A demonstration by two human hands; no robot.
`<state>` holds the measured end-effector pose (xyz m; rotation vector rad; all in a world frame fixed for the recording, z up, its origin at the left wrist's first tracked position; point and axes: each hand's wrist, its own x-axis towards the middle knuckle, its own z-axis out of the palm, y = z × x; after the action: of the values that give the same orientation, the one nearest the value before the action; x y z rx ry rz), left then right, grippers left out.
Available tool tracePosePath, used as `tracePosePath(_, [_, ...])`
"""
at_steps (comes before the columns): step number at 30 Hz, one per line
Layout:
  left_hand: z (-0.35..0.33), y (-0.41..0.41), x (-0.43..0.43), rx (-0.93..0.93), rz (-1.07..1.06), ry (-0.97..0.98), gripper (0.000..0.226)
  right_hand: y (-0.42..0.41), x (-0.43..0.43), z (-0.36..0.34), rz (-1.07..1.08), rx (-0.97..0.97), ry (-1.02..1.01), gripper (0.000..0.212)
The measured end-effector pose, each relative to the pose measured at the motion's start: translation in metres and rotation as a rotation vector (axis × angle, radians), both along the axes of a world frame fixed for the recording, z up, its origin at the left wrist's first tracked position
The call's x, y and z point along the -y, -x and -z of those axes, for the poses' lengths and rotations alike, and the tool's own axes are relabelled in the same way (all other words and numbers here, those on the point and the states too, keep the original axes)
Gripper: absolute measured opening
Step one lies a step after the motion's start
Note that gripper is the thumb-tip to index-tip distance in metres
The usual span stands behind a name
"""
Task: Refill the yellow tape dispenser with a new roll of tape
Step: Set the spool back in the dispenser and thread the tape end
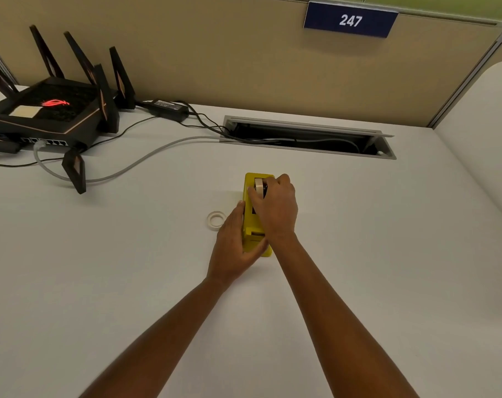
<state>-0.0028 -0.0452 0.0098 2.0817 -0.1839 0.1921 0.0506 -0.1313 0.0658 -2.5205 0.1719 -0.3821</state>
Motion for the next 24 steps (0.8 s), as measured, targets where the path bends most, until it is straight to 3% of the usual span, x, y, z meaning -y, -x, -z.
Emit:
tracePosePath(15, [0.0, -0.0012, 0.0002, -0.01, -0.002, -0.011, 0.083, -0.0043, 0.0042, 0.0013, -0.05, 0.0, 0.134, 0.045])
tracePosePath(24, [0.0, -0.0004, 0.0009, -0.011, -0.012, -0.024, 0.086, 0.0001, 0.0097, 0.0041, -0.118, -0.016, 0.115, 0.046])
